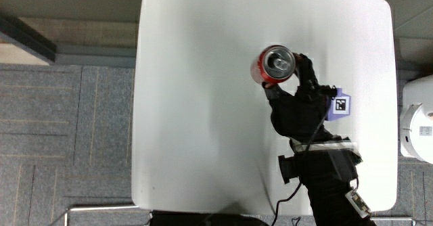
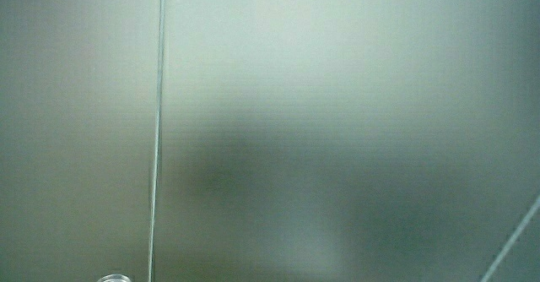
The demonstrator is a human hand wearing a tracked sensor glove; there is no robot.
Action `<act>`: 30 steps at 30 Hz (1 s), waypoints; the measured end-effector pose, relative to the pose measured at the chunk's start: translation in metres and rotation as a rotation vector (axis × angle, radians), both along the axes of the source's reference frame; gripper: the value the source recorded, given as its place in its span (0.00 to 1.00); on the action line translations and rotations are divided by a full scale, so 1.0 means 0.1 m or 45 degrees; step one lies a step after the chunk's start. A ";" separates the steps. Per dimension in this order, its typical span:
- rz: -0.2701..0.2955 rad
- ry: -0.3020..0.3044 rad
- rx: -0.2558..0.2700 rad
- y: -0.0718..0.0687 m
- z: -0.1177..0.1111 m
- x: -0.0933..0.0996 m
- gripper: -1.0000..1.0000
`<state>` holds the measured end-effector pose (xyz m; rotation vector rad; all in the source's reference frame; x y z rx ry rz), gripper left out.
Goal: Place coca cola
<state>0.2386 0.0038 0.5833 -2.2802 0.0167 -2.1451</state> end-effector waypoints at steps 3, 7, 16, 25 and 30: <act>0.021 -0.002 -0.035 0.04 0.06 0.01 0.50; 0.025 0.003 -0.087 0.02 0.17 0.01 0.50; 0.041 0.030 -0.188 0.04 0.37 0.04 0.50; 0.056 -0.018 -0.224 0.11 0.41 0.04 0.50; 0.066 -0.044 -0.239 0.15 0.49 0.05 0.50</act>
